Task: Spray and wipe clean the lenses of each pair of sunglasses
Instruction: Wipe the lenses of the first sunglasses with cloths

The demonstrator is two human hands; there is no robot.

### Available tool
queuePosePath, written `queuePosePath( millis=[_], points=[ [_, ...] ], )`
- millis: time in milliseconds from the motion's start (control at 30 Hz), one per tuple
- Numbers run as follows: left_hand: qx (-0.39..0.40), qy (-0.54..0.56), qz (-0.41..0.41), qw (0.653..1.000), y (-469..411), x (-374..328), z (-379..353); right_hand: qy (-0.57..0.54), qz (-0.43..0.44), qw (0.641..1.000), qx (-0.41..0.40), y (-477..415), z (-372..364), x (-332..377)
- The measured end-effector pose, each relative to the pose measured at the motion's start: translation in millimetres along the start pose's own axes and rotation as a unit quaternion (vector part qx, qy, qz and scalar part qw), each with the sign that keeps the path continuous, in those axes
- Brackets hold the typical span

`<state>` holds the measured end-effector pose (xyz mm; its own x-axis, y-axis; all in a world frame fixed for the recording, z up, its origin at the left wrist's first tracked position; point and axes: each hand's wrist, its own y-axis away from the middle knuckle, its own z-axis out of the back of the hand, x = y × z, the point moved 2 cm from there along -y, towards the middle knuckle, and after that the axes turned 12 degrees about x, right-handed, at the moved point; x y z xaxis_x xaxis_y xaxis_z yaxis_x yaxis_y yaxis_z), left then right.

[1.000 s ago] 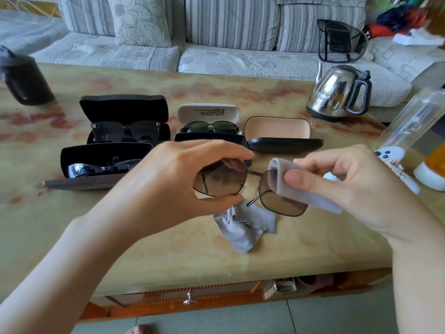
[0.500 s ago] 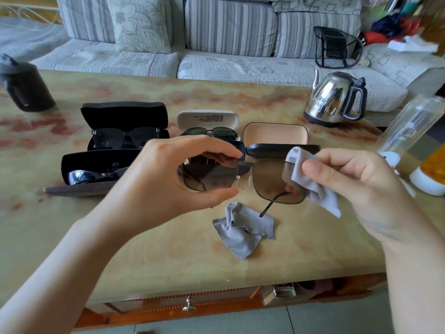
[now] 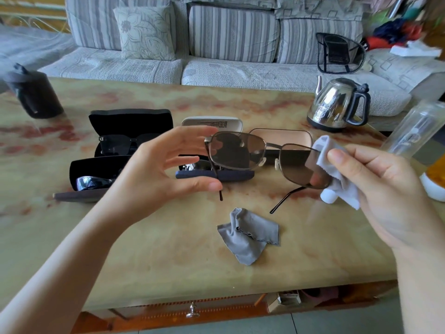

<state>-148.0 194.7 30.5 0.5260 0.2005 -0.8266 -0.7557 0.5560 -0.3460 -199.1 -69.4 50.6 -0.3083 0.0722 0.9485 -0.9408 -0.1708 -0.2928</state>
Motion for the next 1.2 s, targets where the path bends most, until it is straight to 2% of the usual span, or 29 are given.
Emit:
queuePosePath(
  millis=[300, 667, 767, 933, 1200],
  points=[
    [-0.005, 0.023, -0.003, 1.0, -1, -1, -6, 0.022, 0.009, 1.0, -0.008, -2, -5, 0],
    [-0.056, 0.04, -0.052, 0.996, -1, -6, -9, 0.026, 0.007, 1.0, -0.012, -1, -4, -4],
    [-0.068, 0.028, -0.057, 0.996, -1, -6, -9, 0.019, -0.01, 1.0, 0.001, 0, -2, -3],
    [-0.066, 0.027, -0.069, 0.995, 0, -6, -12, 0.112, -0.054, 0.991, 0.054, 1, -3, 2],
    [-0.039, -0.021, -0.093, 0.995, -2, -9, -25, 0.078, -0.07, 0.989, 0.101, -3, -25, 11]
  ],
)
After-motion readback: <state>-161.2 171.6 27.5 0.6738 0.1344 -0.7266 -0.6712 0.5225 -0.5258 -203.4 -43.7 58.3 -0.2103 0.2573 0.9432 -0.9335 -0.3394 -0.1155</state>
